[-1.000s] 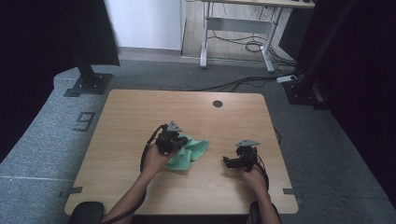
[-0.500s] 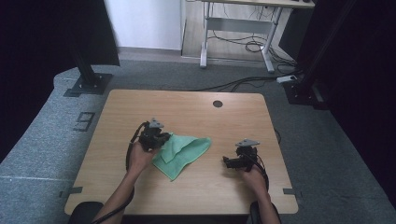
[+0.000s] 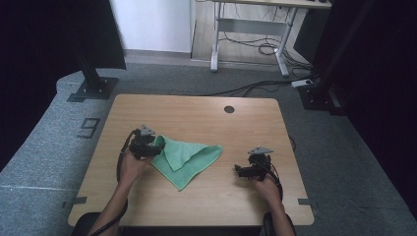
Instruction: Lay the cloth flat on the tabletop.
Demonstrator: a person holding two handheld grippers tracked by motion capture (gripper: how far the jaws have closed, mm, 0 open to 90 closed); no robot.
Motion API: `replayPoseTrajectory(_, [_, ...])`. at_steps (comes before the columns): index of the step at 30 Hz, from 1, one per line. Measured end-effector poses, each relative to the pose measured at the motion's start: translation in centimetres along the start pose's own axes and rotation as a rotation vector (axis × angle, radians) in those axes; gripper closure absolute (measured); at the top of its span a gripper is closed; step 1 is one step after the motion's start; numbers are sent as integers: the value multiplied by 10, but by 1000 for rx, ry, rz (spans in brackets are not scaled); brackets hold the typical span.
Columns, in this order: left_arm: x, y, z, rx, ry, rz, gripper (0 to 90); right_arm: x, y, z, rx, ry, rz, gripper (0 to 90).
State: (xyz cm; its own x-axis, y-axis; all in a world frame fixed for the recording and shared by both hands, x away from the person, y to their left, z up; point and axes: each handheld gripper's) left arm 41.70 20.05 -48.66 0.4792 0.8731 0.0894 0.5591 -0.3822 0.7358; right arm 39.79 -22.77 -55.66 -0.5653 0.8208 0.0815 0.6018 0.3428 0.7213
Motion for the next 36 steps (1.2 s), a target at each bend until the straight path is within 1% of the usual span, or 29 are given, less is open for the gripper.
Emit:
replayPoseTrajectory(1, [-5,0,-4,-9,-10,21,389,0,0,0,1,0,1,18])
replayPoseTrajectory(2, [-7,0,-7,-14,-17,33,381,0,0,0,0,-1,1,18])
replayPoseTrajectory(3, [-7,0,-7,-14,-17,33,369,0,0,0,1,-1,2,18])
replayPoseTrajectory(5, [-13,-1,-11,-23,-7,57,361,0,0,0,0,-2,3,18])
replayPoseTrajectory(6, [-15,-2,-13,-27,-7,66,354,0,0,0,0,-2,3,18])
replayPoseTrajectory(7, [-16,-2,-15,-32,-15,65,351,1,0,0,0,-2,3,18])
replayPoseTrajectory(8, [-18,-3,-17,-35,-31,69,352,1,0,0,0,-2,4,18])
replayPoseTrajectory(9, [-23,-4,-18,-32,-80,84,358,1,0,0,0,-2,4,18])
replayPoseTrajectory(10, [-23,-4,-18,-32,-80,84,359,1,0,0,0,-2,4,18])
replayPoseTrajectory(12, [-30,-6,-15,-22,-115,95,363,1,0,0,0,-2,4,18])
replayPoseTrajectory(14, [-36,-10,-11,-17,-162,99,398,1,0,0,0,-2,4,17])
replayPoseTrajectory(15, [-43,-14,-5,-3,-191,111,412,1,0,0,0,-2,4,17])
replayPoseTrajectory(16, [-43,-14,-5,-3,-191,111,422,1,0,0,0,-2,4,17])
replayPoseTrajectory(18, [-49,-19,0,17,-206,130,428,1,0,0,0,-2,5,16])
replayPoseTrajectory(19, [-51,-21,3,27,-213,138,446,1,0,0,1,-2,4,16])
replayPoseTrajectory(21, [-55,-28,9,47,-233,145,453,1,0,0,0,-2,4,16])
replayPoseTrajectory(23, [-57,-32,12,63,-232,154,489,1,0,0,0,-2,4,16])
replayPoseTrajectory(24, [-57,-32,12,63,-232,154,499,1,0,0,0,-2,4,16])
replayPoseTrajectory(25, [-59,-34,14,80,-219,171,521,1,0,0,0,-2,4,16])
replayPoseTrajectory(26, [-59,-34,14,80,-219,171,536,1,0,0,0,-2,4,16])
replayPoseTrajectory(27, [-61,-37,17,97,-208,188,553,1,0,0,0,-2,4,16])
replayPoseTrajectory(28, [-61,-37,17,97,-208,188,569,1,0,0,0,-2,4,16])
replayPoseTrajectory(29, [-62,-38,18,103,-202,198,569,1,0,0,0,-2,4,16])
replayPoseTrajectory(31, [-63,-39,19,103,-189,207,627,1,0,0,0,-2,5,16])
replayPoseTrajectory(32, [-63,-39,19,102,-183,203,655,1,0,0,0,-2,5,16])
replayPoseTrajectory(33, [-62,-39,19,103,-187,195,701,1,0,0,0,-2,5,16])
replayPoseTrajectory(34, [-62,-38,18,104,-192,189,701,1,0,0,0,-2,5,16])
replayPoseTrajectory(35, [-60,-37,18,108,-189,189,764,1,0,0,0,-2,5,16])
replayPoseTrajectory(36, [-60,-37,18,108,-189,189,787,1,0,0,0,-2,4,16])
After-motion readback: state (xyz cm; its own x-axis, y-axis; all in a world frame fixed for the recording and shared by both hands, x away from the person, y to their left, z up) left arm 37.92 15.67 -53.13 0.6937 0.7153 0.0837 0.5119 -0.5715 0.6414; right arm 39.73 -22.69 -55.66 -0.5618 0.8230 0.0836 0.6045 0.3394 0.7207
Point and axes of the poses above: each handheld gripper's, and its own axes: z roughly forward along the jaws, y roughly out of its top, x roughly to its left, and after that the axes turned 6 degrees about y, right-handed
